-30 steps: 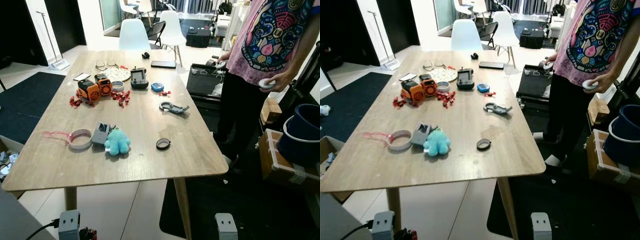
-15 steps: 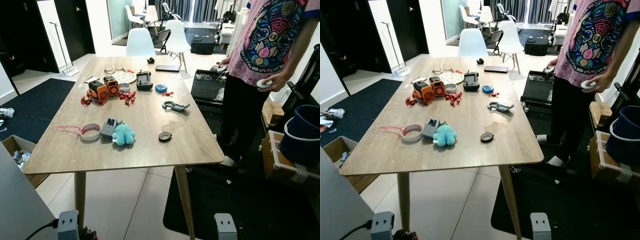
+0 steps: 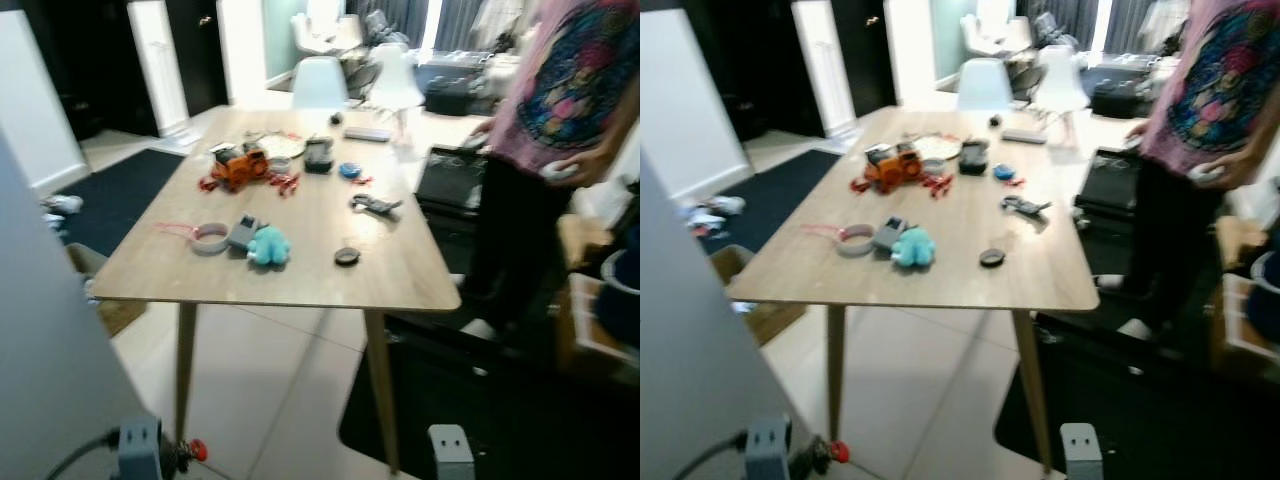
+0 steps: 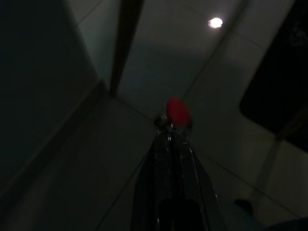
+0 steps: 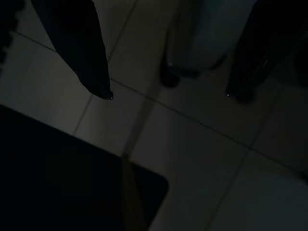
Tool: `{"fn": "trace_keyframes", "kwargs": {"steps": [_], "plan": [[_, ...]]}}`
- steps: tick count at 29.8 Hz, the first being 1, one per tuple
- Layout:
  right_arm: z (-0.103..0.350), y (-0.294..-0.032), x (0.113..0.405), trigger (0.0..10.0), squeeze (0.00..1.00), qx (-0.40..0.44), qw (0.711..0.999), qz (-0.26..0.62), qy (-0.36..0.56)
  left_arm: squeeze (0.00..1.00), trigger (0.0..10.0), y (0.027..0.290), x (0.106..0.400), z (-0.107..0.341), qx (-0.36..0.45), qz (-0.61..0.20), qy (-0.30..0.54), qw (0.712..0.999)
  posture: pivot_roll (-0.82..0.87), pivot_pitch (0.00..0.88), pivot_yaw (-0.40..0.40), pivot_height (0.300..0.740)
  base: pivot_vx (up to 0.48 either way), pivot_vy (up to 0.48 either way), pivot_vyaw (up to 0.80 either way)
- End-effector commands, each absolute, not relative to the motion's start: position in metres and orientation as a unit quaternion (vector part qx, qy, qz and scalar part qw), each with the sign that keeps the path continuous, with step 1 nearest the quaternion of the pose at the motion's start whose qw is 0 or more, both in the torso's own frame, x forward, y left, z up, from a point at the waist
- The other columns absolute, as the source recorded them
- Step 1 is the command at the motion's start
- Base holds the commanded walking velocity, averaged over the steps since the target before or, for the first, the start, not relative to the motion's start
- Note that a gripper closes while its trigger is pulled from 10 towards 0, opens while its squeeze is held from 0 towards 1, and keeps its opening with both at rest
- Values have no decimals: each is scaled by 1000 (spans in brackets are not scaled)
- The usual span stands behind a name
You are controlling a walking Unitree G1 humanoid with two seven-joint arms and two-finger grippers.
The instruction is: Hang keys on a hook
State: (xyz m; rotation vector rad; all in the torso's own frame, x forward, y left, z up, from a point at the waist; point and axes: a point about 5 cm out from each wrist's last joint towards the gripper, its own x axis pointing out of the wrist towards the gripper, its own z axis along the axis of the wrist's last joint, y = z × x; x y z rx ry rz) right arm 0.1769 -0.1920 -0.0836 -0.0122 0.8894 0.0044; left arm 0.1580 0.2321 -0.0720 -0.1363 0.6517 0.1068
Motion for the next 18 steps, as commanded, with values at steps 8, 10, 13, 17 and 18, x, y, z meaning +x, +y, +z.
{"fn": "trace_keyframes", "kwargs": {"steps": [8, 10, 13, 17, 18], "plan": [[-87, -188, 171, 10000, 0, 0, 899, 1, 437, 0, 10000, 236, 171, -64, -55, 46, 298, 952, 67, 21, 5, 740, 0, 0, 0], [-87, -188, 171, 10000, 0, 1, 899, 1, 437, 0, 10000, 237, 171, -64, -54, 49, 296, 952, 69, 24, 5, 740, 0, 0, 0], [-87, -188, 171, 10000, 0, 3, 900, 1, 436, 0, 10000, 238, 171, -63, -53, 53, 293, 953, 70, 25, 5, 740, 0, 0, 0], [-87, -188, 171, 10000, 0, 3, 901, 0, 434, 0, 10000, 238, 171, -63, -54, 55, 290, 954, 71, 29, 2, 740, 0, 0, 0], [-86, -188, 172, 10000, 0, 3, 901, 0, 433, 0, 10000, 238, 171, -63, -54, 56, 289, 954, 71, 29, 1, 740, 0, 0, 0]]}}
